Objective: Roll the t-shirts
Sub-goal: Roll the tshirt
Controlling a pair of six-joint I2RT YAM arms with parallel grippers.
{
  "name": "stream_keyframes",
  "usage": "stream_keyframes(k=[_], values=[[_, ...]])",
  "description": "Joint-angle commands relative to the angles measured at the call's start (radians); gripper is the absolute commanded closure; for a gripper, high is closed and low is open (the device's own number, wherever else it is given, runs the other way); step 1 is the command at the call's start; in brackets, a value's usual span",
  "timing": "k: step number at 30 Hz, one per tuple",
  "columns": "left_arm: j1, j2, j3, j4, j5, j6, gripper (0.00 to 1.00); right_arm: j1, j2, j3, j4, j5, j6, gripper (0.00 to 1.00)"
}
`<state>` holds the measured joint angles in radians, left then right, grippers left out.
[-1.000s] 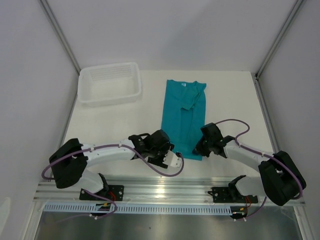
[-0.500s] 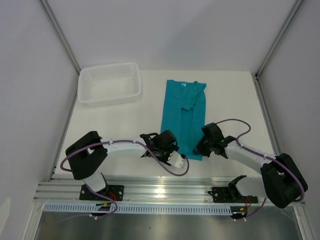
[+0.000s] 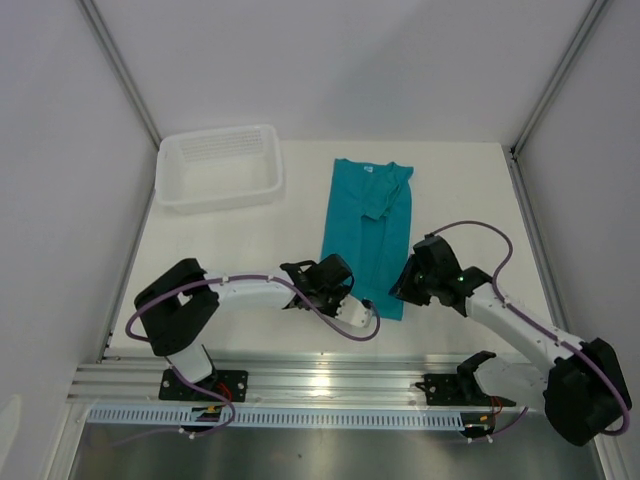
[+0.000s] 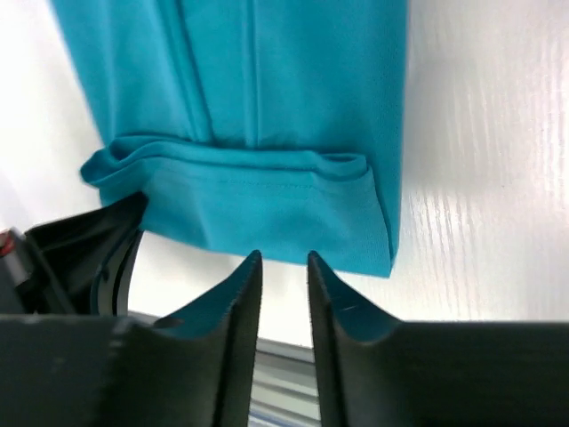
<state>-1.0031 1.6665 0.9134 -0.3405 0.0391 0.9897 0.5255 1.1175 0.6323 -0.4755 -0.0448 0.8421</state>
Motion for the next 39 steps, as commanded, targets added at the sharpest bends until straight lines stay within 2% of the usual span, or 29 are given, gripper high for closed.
stream_keyframes(k=[1, 5, 7, 10, 11, 14, 31, 39], values=[[0.032, -0.051, 0.053, -0.069, 0.094, -0.071, 0.99, -0.012, -0.071, 0.034, -0.135, 0.026, -0.005, 0.68], [0.032, -0.057, 0.065, -0.092, 0.127, -0.101, 0.99, 0.02, -0.105, -0.043, -0.155, 0.031, 0.21, 0.61], [0.034, -0.054, 0.067, -0.086, 0.125, -0.112, 0.99, 0.057, -0.123, -0.091, -0.108, 0.025, 0.364, 0.59], [0.032, -0.054, 0.058, -0.08, 0.133, -0.126, 0.98, 0.099, -0.154, -0.166, -0.036, 0.045, 0.492, 0.58], [0.032, -0.056, 0.053, -0.078, 0.136, -0.134, 0.98, 0.137, -0.157, -0.172, -0.031, 0.106, 0.565, 0.57], [0.034, -0.062, 0.041, -0.075, 0.14, -0.137, 0.97, 0.172, -0.151, -0.172, -0.017, 0.173, 0.632, 0.55], [0.032, -0.062, 0.042, -0.083, 0.142, -0.154, 0.91, 0.168, -0.047, -0.207, 0.066, 0.283, 0.703, 0.52], [0.032, -0.073, 0.041, -0.081, 0.14, -0.163, 0.9, 0.157, -0.051, -0.243, 0.051, 0.269, 0.69, 0.59]])
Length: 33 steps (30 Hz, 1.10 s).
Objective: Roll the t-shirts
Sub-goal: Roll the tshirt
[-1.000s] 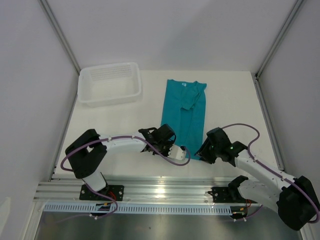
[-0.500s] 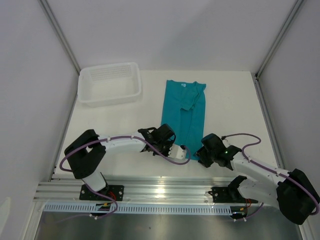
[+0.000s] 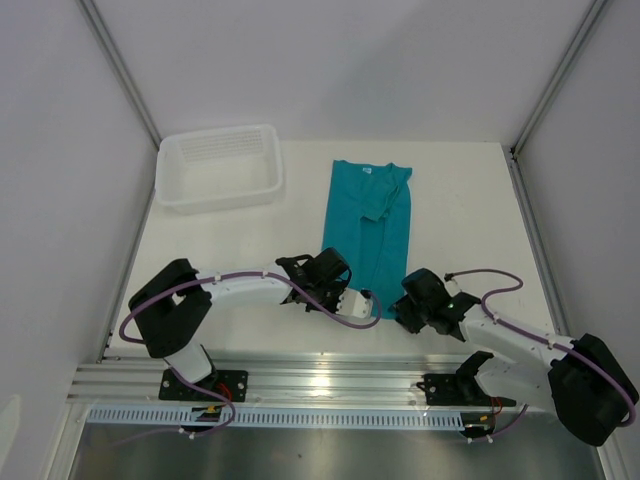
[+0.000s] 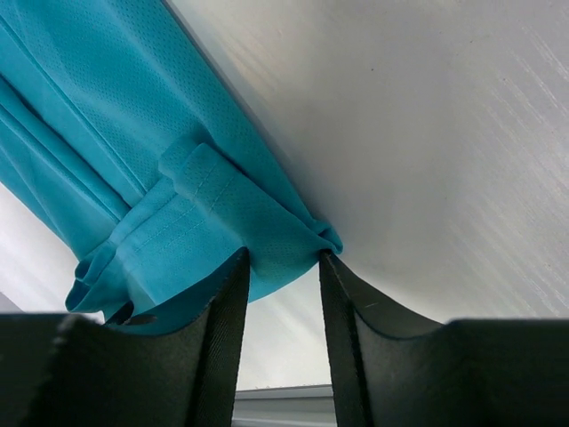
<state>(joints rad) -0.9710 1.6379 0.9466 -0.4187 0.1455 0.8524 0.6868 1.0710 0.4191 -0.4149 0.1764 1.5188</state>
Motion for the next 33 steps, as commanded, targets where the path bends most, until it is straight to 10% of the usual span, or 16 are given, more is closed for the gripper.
stream_keyframes(k=[1, 12, 33], values=[[0.002, -0.046, 0.011, -0.003, 0.032, -0.029, 0.9, -0.004, -0.006, -0.032, -0.01, 0.044, 0.014, 0.6], [0.0, -0.05, 0.003, -0.032, 0.025, -0.07, 0.96, -0.009, -0.045, 0.021, -0.122, 0.031, -0.086, 0.98], [-0.04, -0.185, -0.08, -0.29, 0.258, -0.173, 0.9, 0.066, -0.138, 0.075, -0.346, -0.296, -0.149, 1.0]])
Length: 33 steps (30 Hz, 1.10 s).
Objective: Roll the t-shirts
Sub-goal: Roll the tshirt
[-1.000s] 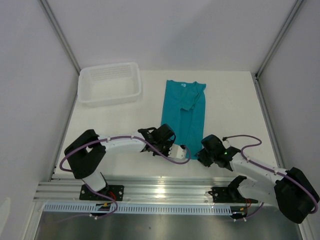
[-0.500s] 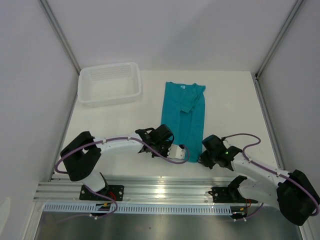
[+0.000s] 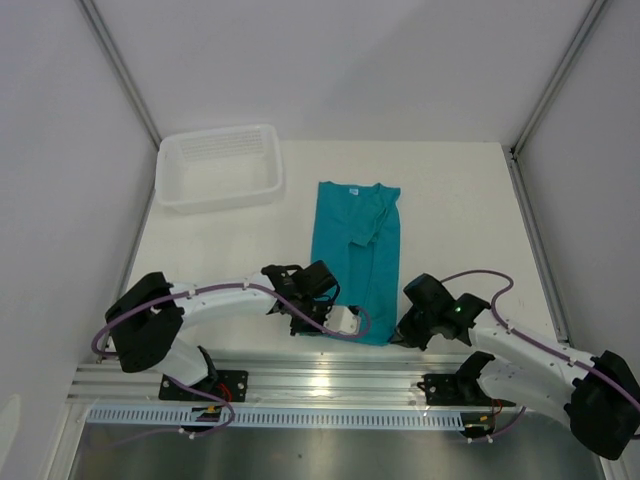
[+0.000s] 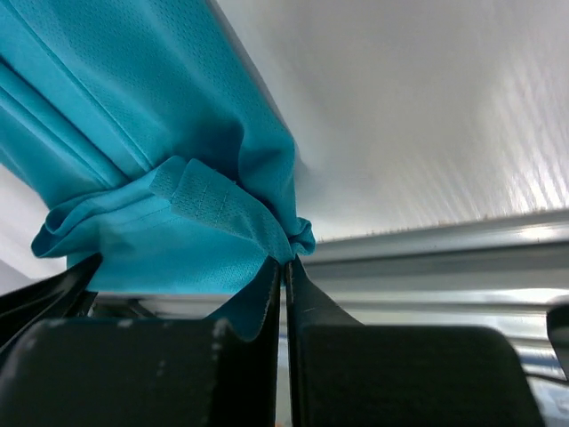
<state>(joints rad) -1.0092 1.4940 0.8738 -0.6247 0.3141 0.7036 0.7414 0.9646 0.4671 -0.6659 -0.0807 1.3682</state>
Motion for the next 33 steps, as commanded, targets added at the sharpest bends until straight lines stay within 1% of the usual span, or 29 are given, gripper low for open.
stream_keyframes(k=[1, 5, 6, 7, 9, 10, 12, 13, 15, 16, 17, 18, 19, 20, 22, 23, 24, 25, 29, 30, 32, 33], values=[[0.001, -0.044, -0.006, -0.089, 0.115, -0.024, 0.9, 0.013, -0.039, 0.027, -0.112, -0.042, 0.003, 1.0], [0.03, -0.04, 0.005, -0.086, 0.166, -0.026, 0.91, 0.015, -0.056, 0.03, -0.113, -0.041, 0.005, 1.0], [0.04, -0.035, 0.028, -0.09, 0.175, -0.026, 0.91, 0.007, -0.052, 0.033, -0.107, -0.042, 0.002, 0.99], [0.055, -0.028, 0.033, -0.102, 0.187, -0.024, 0.92, 0.003, -0.037, 0.044, -0.091, -0.044, -0.003, 0.95], [0.067, -0.006, 0.059, -0.115, 0.203, -0.019, 0.92, -0.004, -0.017, 0.064, -0.083, -0.045, -0.038, 0.91], [0.075, 0.0, 0.062, -0.119, 0.21, -0.019, 0.94, -0.007, -0.004, 0.077, -0.083, -0.036, -0.058, 0.85], [0.08, 0.021, 0.074, -0.13, 0.224, -0.015, 0.95, -0.005, 0.026, 0.136, -0.103, -0.01, -0.102, 0.77], [0.084, 0.026, 0.08, -0.135, 0.224, -0.015, 0.97, -0.002, 0.036, 0.16, -0.138, 0.045, -0.154, 0.75], [0.096, 0.038, 0.091, -0.142, 0.246, -0.012, 0.98, 0.004, 0.043, 0.234, -0.191, 0.12, -0.188, 0.72], [0.112, 0.043, 0.097, -0.144, 0.249, -0.012, 0.98, 0.01, 0.04, 0.254, -0.228, 0.154, -0.225, 0.68], [0.116, 0.046, 0.097, -0.147, 0.252, -0.012, 0.98, 0.012, 0.033, 0.281, -0.235, 0.2, -0.248, 0.67], [0.122, 0.049, 0.099, -0.147, 0.259, -0.012, 0.98, 0.013, 0.025, 0.289, -0.233, 0.212, -0.274, 0.66], [0.133, 0.058, 0.103, -0.15, 0.263, -0.012, 0.98, 0.013, 0.014, 0.289, -0.197, 0.216, -0.305, 0.66], [0.138, 0.061, 0.105, -0.148, 0.266, -0.012, 0.98, 0.013, 0.005, 0.285, -0.169, 0.216, -0.373, 0.65], [0.152, 0.078, 0.116, -0.161, 0.284, -0.004, 0.98, 0.013, -0.027, 0.257, -0.066, 0.22, -0.441, 0.64], [0.155, 0.084, 0.117, -0.165, 0.292, -0.004, 0.98, 0.015, -0.036, 0.245, -0.032, 0.223, -0.51, 0.64], [0.164, 0.09, 0.123, -0.176, 0.31, -0.004, 0.98, 0.015, -0.05, 0.226, 0.033, 0.225, -0.55, 0.64], [0.17, 0.104, 0.137, -0.181, 0.319, -0.001, 0.98, 0.015, -0.055, 0.223, 0.063, 0.225, -0.63, 0.64], [0.205, 0.126, 0.162, -0.196, 0.37, 0.002, 0.98, 0.019, -0.084, 0.216, 0.201, 0.219, -0.811, 0.65], [0.213, 0.129, 0.163, -0.196, 0.373, 0.0, 0.98, 0.019, -0.104, 0.209, 0.277, 0.173, -0.921, 0.64], [0.219, 0.138, 0.169, -0.205, 0.385, 0.002, 0.98, 0.027, -0.119, 0.2, 0.346, 0.124, -1.041, 0.63], [0.222, 0.141, 0.175, -0.205, 0.39, 0.002, 0.98, 0.032, -0.122, 0.2, 0.388, 0.107, -1.16, 0.62]])
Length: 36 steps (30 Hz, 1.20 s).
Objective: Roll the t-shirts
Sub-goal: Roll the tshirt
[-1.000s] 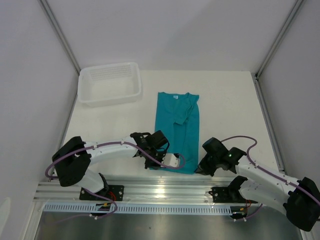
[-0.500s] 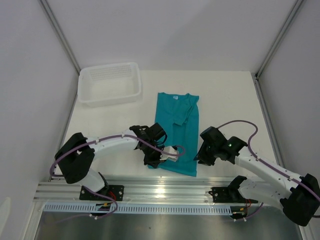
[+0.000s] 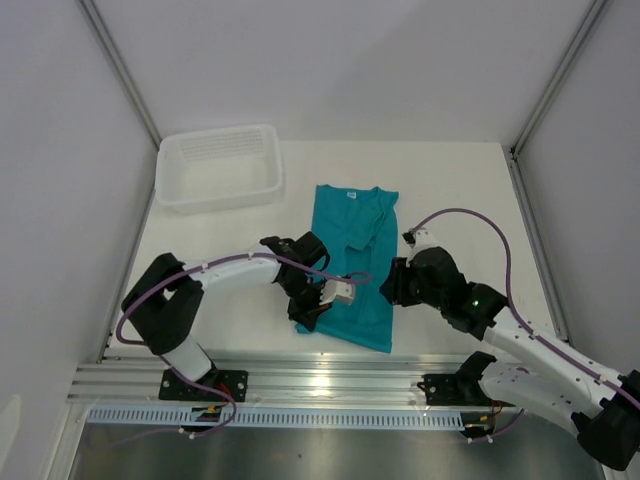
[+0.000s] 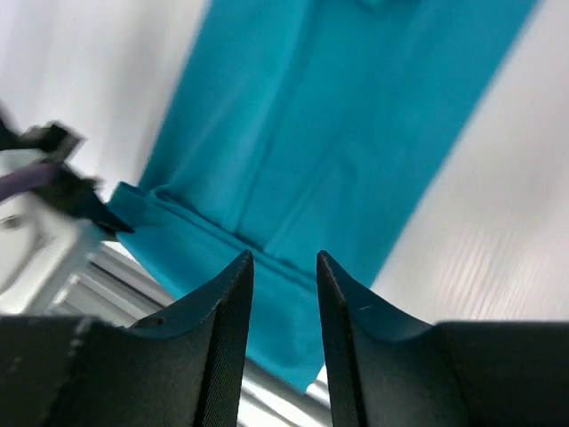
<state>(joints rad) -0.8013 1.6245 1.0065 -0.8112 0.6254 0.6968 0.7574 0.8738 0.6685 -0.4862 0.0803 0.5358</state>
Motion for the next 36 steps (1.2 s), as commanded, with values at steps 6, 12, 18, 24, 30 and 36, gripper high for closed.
stream_keyframes(k=[6, 12, 18, 24, 30, 36], values=[[0.048, 0.049, 0.058, -0.031, 0.12, 0.001, 0.98, 0.132, 0.001, -0.009, 0.135, -0.063, -0.821, 0.61], [0.099, 0.092, 0.073, -0.039, 0.16, -0.003, 0.98, 0.223, 0.002, -0.05, -0.002, -0.255, -1.031, 0.59], [0.117, 0.103, 0.073, -0.028, 0.183, -0.01, 0.98, 0.227, -0.027, -0.075, -0.058, -0.301, -1.117, 0.56], [0.12, 0.113, 0.078, -0.028, 0.183, -0.011, 0.98, 0.229, -0.12, -0.064, -0.065, -0.234, -1.123, 0.55], [0.129, 0.11, 0.086, -0.034, 0.185, -0.005, 0.98, 0.24, -0.069, -0.096, 0.011, -0.29, -1.116, 0.47], [0.145, 0.126, 0.073, -0.023, 0.18, -0.011, 0.99, 0.33, 0.174, -0.058, 0.021, -0.231, -1.067, 0.36]])
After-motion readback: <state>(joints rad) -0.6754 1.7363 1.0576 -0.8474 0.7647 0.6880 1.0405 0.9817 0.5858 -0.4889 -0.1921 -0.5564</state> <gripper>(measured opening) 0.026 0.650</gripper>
